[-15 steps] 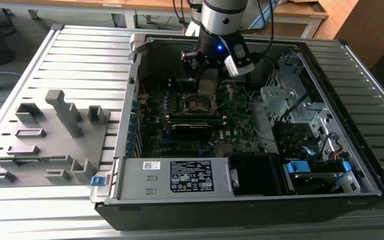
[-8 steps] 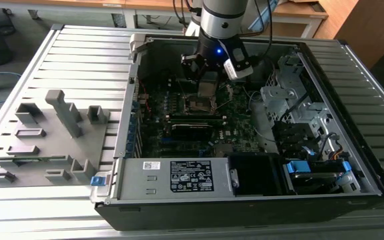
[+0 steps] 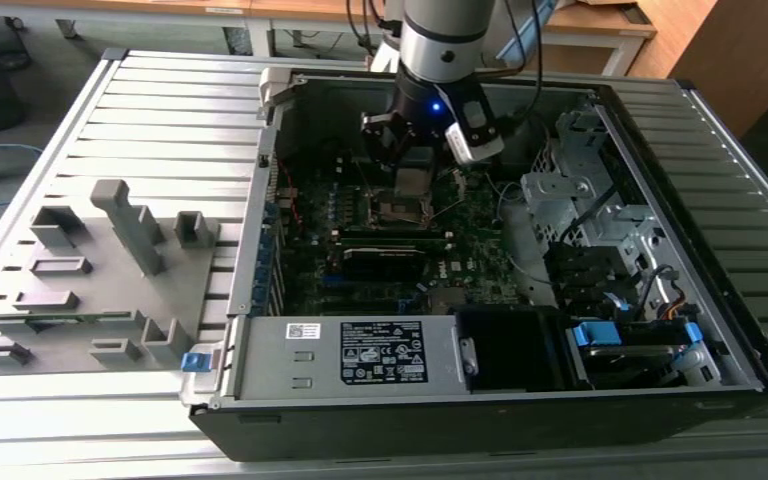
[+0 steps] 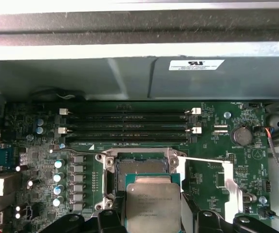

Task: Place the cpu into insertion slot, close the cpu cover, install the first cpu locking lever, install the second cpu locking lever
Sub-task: 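Place the cpu into insertion slot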

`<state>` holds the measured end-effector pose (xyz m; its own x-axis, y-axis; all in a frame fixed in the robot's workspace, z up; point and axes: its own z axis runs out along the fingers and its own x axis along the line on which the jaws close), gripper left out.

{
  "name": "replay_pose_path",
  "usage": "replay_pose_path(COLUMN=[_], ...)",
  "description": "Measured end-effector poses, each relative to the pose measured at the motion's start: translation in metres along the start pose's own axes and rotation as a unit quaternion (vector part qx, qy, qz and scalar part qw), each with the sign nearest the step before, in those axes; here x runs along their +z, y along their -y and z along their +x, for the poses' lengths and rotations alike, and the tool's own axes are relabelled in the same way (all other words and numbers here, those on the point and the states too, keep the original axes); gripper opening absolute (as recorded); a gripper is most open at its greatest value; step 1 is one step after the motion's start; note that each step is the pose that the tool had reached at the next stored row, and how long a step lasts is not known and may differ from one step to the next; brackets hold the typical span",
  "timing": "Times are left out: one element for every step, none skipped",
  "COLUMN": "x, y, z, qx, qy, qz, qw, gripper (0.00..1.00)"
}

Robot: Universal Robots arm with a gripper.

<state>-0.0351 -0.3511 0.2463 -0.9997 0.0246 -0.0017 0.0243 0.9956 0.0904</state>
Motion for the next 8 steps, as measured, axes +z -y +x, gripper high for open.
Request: replay_pose_path(x=[0.0014, 0.0024, 0.0031, 0.0037, 0.0043, 0.005, 0.0056, 0.0061], y=[0.0001, 0.0002, 0.0003, 0.0004, 0.0004, 0.0005, 0.0005, 0.0006], z=[0.0002, 0.0003, 0.0003, 0.0003, 0.0004, 0.0004, 0.0004, 0.0004], qx=[0.0, 0.001, 0.005, 0.01, 0.018, 0.027, 0.036, 0.045], qy=[0.0, 0.0001, 0.0004, 0.0009, 0.0016, 0.0025, 0.0033, 0.0041], qz=[0.0, 0.0, 0.0, 0.0001, 0.0001, 0.0001, 0.0001, 0.0001], qw=[1.0, 1.0, 1.0, 0.9999, 0.9998, 0.9996, 0.9993, 0.999], gripper=[0.54, 0.54, 0.54, 0.54, 0.54, 0.54, 0.54, 0.54])
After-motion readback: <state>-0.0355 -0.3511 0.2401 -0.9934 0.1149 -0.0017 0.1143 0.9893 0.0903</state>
